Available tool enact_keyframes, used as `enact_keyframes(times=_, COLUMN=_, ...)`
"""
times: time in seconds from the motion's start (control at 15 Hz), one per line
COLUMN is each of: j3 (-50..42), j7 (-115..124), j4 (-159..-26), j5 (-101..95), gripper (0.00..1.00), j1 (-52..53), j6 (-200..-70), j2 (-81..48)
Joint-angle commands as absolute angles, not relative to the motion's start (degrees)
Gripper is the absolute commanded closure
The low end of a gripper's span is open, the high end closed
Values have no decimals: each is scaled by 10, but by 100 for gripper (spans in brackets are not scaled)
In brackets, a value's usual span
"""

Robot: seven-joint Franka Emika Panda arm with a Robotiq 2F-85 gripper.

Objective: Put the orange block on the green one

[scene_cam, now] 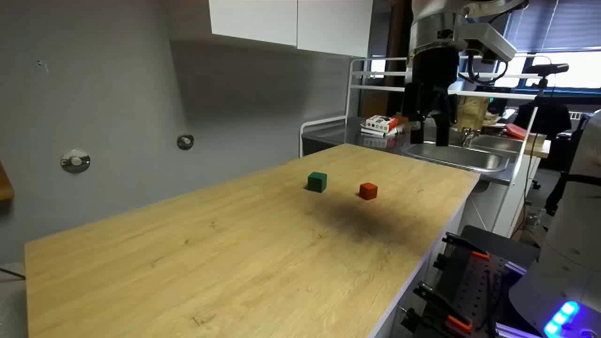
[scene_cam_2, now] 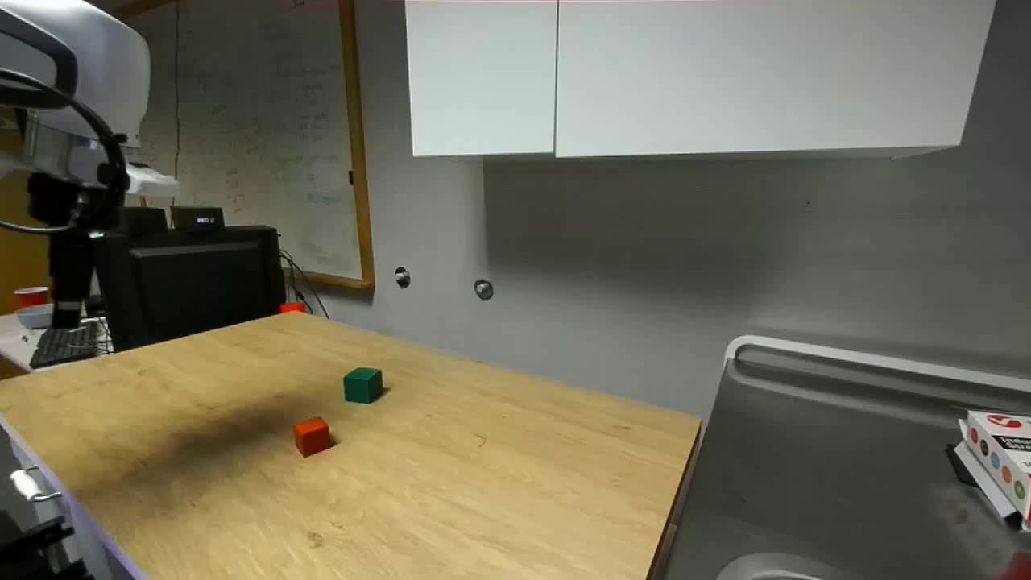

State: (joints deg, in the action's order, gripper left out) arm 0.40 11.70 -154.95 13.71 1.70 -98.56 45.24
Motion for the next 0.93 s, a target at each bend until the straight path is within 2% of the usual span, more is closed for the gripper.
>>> enact_keyframes(times=0.0, j3=13, j7=111, j4=-1548, j5=143, gripper=0, j1=6, j6=-983, j2=452)
enact_keyframes(times=0.53, j3=14, j7=110, j4=-1549, j5=141, gripper=0, j1=4, j6=-990, j2=450)
enact_keyframes(times=0.87, j3=8, j7=100, j4=-1544, j5=124, gripper=0, j1=-19, j6=-1080, j2=405)
